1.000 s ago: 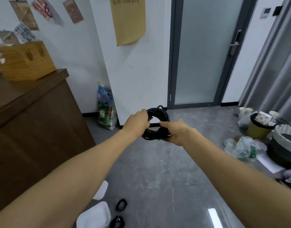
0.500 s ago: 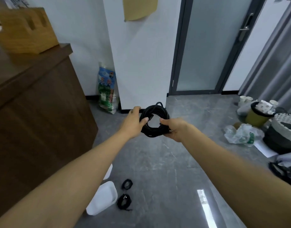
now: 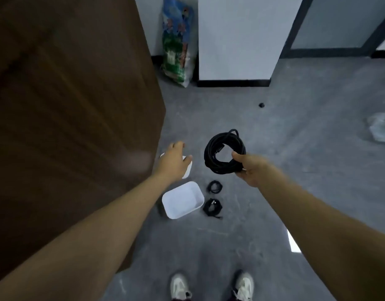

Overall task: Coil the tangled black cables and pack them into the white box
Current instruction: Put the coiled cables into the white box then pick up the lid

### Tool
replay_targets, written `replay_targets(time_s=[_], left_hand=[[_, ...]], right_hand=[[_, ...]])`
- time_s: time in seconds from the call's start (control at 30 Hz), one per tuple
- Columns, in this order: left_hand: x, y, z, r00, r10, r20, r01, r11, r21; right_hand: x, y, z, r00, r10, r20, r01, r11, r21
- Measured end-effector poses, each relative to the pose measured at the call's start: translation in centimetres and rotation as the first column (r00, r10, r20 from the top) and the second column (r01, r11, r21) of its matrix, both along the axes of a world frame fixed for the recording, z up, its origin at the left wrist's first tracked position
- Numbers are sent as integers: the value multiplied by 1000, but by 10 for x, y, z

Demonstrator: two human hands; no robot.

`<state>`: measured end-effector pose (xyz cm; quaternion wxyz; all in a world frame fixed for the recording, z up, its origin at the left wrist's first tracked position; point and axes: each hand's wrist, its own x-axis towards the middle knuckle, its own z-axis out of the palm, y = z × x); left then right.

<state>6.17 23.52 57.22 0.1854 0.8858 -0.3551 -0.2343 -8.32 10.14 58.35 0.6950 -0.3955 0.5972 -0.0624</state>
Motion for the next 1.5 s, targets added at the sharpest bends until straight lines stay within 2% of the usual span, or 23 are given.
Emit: replay_targets(time_s=[0.2,0.5,0.67,0.77,0.97,1.07,1.2,1.3,1.43,1.5], left_hand=[[21,36,-163,985,145,-90,-138,987,79],[33,87,-445,943,328,-58,-315,934,167],[50,110,-560,924,382,-18,-374,912,167],[62,119,-609,917,399,8,-393,900,186],[74,129,-659,888,458,-30,-441,870,222],[68,133,-674,862,492,-121,-470,866,173],[63,133,-683,854,506,-118,-498,862,94],[67,131,-683,855,510,-92,-504,860,74],[75,134,-681,867,494,-70,-486,868,102],[74,131,-675,879,476,-23,-467,870,158]], right_hand=[[40,19,-164,985,150,-81,-150,989,7],[87,38,-462,898,415,-144,-419,908,6],[121,58,-579,877,464,-127,-473,880,-49],[141,69,-637,860,490,-140,-502,863,-59],[167,93,-709,822,542,-174,-560,824,-79],[174,105,-724,819,535,-209,-568,808,-157],[181,115,-732,811,511,-284,-582,752,-309],[184,120,-731,743,566,-357,-669,622,-407],[184,110,-719,510,736,-445,-849,350,-395],[177,99,-709,455,762,-460,-870,273,-410]])
